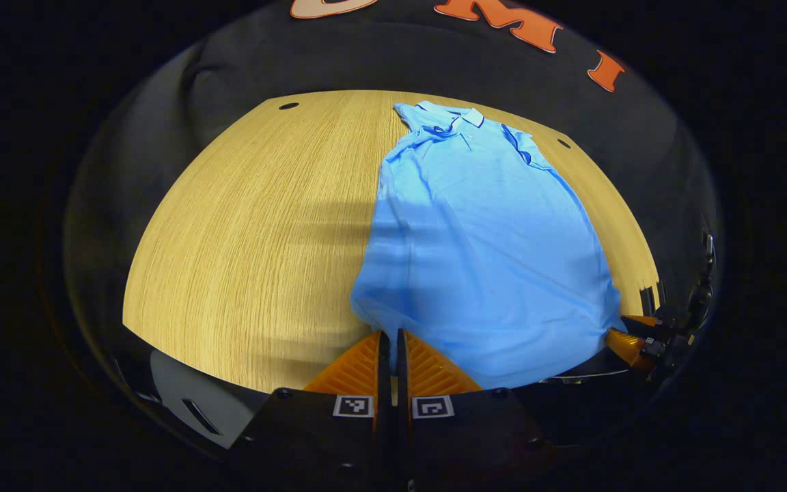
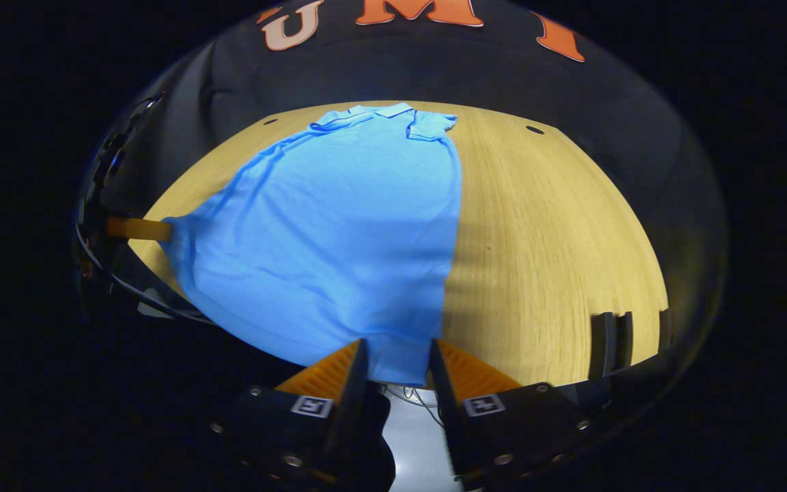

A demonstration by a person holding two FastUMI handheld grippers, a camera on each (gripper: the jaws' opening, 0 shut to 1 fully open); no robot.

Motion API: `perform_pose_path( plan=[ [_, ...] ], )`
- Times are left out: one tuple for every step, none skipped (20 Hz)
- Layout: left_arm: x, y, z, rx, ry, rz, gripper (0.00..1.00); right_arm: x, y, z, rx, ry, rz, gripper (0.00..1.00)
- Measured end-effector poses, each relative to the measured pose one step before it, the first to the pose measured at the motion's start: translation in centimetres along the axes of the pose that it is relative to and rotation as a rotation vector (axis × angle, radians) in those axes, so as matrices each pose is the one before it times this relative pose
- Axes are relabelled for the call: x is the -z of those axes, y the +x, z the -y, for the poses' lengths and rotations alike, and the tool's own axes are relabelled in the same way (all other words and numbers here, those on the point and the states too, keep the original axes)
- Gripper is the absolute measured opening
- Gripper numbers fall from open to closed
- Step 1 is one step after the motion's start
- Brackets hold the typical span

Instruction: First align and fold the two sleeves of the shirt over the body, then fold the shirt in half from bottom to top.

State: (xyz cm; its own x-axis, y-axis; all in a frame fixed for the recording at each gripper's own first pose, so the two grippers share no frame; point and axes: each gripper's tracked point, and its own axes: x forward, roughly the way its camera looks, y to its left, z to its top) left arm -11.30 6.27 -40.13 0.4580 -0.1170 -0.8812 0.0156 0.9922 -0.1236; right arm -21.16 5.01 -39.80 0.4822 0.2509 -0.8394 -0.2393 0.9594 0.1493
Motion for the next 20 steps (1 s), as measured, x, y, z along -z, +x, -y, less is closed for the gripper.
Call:
perform_pose_path(
  plan=[
    [0.080,-0.038,0.009,0.00075,-0.00234,-0.00232,0.07,0.085,-0.009,0.290,0.00670,0.05186,0.01838,0.34],
    [-0.108,0.074,-0.063,-0.00232,0.00094,0.00029,0.07,0.158,0.090,0.180,-0.00082,0.04640,0.00059,0.12],
    [-0.029,-0.052,-0.059,-0.00052,0.00036,0.00088,0.07,-0.043,0.105,-0.011,-0.01104,0.04213,-0.00733,0.10],
    [0.283,-0.176,-0.127,-0.00115,0.00043,0.00347,0.07,0.049,0.034,-0.053,-0.01623,0.03625,-0.02328,0.04],
    [0.153,-0.234,-0.095,0.00101,0.00148,0.00030,0.07,-0.053,-0.027,-0.076,-0.01617,0.03706,-0.01714,0.02],
    [-0.074,-0.176,0.100,-0.00243,0.00478,0.00606,0.07,-0.080,-0.147,-0.453,-0.02901,0.03235,-0.01473,0.01],
    [-0.398,-0.066,0.024,0.00097,0.00274,0.00905,0.06,-0.300,-0.188,-0.165,-0.01567,0.02998,0.00161,0.01],
    [-0.339,-0.135,0.014,0.00401,-0.00472,0.01339,0.07,-0.538,-0.252,-0.063,-0.01249,0.02989,0.00682,0.01],
    [-0.457,-0.107,0.146,0.00802,-0.00929,0.01140,0.07,-0.691,-0.411,-0.281,-0.01222,0.02754,0.01522,0.01],
    [-0.275,-0.196,0.185,0.00577,-0.00793,0.00954,0.07,-0.855,-0.369,-0.404,-0.02167,0.02563,0.01204,0.00],
    [-0.621,-0.034,0.074,0.00579,-0.00696,0.01088,0.07,-0.948,-0.399,-0.377,-0.01396,0.02560,0.01912,0.00],
    [-0.547,-0.258,0.201,0.00531,-0.00621,0.01372,0.07,-1.117,-0.285,-0.556,-0.02909,0.02114,0.01403,0.01],
    [-0.920,-0.145,0.205,0.00869,-0.00741,0.01529,0.07,-1.106,-0.266,-0.172,-0.00596,0.01397,0.01884,0.00],
    [-1.128,0.119,0.240,0.00720,-0.00567,0.01745,0.07,-1.111,-0.225,-0.202,-0.01011,0.00391,0.01870,0.01],
    [-1.067,0.062,0.053,0.00589,-0.00553,0.01636,0.08,-1.233,-0.115,0.127,0.00559,-0.00491,0.02484,0.01],
    [-0.942,0.525,0.118,0.00531,-0.00509,0.01709,0.07,-1.110,-0.097,0.078,-0.00463,-0.00473,0.01621,0.00],
    [-0.909,0.327,0.070,0.00130,-0.00848,0.01057,0.07,-0.975,-0.091,-0.121,-0.00171,-0.00206,0.01735,0.01],
    [-0.637,0.001,0.147,0.00635,-0.00916,0.01227,0.07,-0.893,0.044,-0.143,-0.00898,-0.00116,0.01010,0.01],
    [-0.818,-0.120,0.051,0.00229,-0.00492,0.01135,0.07,-0.961,0.076,0.207,0.00341,-0.00516,0.01068,0.01],
    [-0.582,-0.087,0.146,0.00654,-0.00146,0.00884,0.07,-0.674,0.117,-0.028,-0.00541,-0.00490,-0.00080,0.01]
  ],
)
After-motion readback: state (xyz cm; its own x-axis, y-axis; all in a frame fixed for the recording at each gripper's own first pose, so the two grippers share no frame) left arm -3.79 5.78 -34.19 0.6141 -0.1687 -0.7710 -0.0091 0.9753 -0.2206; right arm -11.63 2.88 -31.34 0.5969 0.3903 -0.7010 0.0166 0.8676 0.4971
